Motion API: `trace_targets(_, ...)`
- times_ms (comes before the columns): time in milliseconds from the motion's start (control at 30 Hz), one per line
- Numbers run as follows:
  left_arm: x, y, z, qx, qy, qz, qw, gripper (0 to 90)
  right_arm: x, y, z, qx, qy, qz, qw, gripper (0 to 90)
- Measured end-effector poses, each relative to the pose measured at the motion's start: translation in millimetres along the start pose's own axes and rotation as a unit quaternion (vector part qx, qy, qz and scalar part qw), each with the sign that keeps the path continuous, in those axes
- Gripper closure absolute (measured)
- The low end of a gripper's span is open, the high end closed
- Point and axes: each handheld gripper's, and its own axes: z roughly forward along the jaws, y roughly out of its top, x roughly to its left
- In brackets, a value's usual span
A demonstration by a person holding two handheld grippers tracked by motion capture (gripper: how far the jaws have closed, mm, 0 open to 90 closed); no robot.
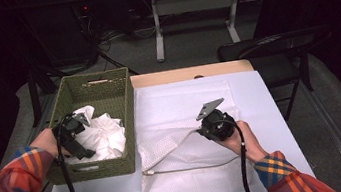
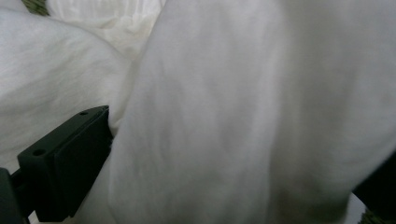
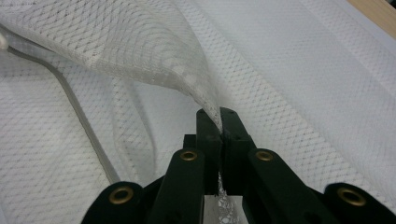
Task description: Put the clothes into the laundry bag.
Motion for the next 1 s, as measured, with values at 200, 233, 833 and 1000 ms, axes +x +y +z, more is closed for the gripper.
trace_targets(200,3.2,5.2,13.6,0.016,-0.008,-0.001,0.9998,0.0,-0.6,-0.5,0.3,0.000,0.001,-0.001,1.0000,88.2)
trace_targets(233,4.3,6.4,16.0,0.022,-0.007,0.000,0.9997,0.0,-0.2,-0.5,0.2,0.001,0.001,0.000,1.0000,88.2)
trace_targets(833,3.5,9.9,32.6,0.032,-0.064,0.035,0.9968,45.7,-0.7,-0.8,1.2,0.003,-0.001,-0.002,1.0000,87.9)
trace_targets(1000,0.5,6.6,25.2,0.015,-0.057,0.046,0.9972,57.6,-1.1,-0.7,1.8,0.004,-0.001,-0.002,1.0000,88.0)
